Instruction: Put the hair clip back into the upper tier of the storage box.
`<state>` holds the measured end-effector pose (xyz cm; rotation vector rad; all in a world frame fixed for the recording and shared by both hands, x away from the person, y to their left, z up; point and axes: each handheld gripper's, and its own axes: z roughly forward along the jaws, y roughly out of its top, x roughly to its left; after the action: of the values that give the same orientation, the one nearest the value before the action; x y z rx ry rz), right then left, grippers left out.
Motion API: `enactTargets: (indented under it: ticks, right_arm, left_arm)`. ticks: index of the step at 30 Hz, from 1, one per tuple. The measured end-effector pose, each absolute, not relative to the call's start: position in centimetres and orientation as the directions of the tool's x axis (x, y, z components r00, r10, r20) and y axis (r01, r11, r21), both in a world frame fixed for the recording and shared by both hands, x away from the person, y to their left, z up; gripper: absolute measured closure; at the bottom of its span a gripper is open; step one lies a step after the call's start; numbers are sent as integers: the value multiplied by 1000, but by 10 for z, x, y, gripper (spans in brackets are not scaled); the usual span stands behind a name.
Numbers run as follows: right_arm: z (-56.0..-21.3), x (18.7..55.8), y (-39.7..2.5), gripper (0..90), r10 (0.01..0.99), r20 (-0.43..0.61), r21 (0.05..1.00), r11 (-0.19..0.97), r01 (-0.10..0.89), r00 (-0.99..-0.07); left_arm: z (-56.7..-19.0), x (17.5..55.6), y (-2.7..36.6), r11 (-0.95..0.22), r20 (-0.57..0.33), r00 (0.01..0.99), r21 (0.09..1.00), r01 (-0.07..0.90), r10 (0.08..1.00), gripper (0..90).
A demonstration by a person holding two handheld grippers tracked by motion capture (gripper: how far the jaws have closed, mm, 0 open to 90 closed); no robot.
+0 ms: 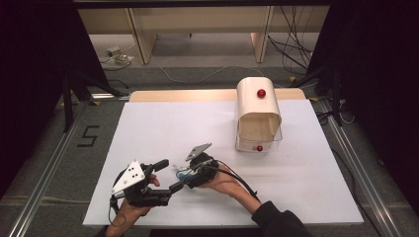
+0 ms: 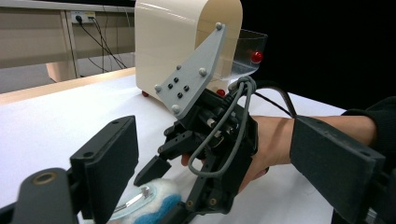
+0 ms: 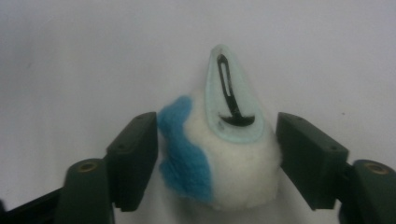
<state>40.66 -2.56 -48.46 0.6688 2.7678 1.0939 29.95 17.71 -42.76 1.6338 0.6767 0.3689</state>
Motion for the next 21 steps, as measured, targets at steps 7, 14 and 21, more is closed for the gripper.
enactTargets:
  ticks: [7, 14, 21]
  right_arm:
    - [-482, 404, -25, 459, 416, 45, 664, 667, 339, -908]
    - [-463, 399, -40, 465, 430, 35, 700, 634, 329, -902]
    - [-456, 400, -57, 465, 471, 46, 717, 598, 357, -881]
  left_arm:
    - [-427, 299, 178, -62, -135, 777, 974, 219, 615, 153]
    - [-428, 299, 177, -63, -132, 777, 974, 216, 616, 153]
    - [-428, 300, 177, -65, -132, 775, 974, 219, 618, 153]
